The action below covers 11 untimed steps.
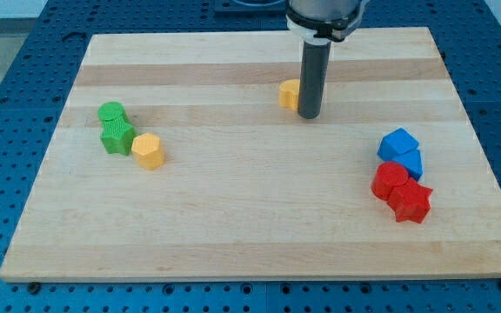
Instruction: Move yellow heart slightly up and left
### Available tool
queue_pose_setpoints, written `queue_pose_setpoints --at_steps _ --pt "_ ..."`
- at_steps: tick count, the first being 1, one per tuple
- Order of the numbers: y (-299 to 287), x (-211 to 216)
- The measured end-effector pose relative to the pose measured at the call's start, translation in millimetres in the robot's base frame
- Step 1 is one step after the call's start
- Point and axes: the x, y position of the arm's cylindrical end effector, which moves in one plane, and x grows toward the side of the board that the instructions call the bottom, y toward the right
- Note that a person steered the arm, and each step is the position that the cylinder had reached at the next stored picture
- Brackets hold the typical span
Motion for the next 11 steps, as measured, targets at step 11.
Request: queue_pose_setpoints --at_steps 11 --pt "-66.7 7.5"
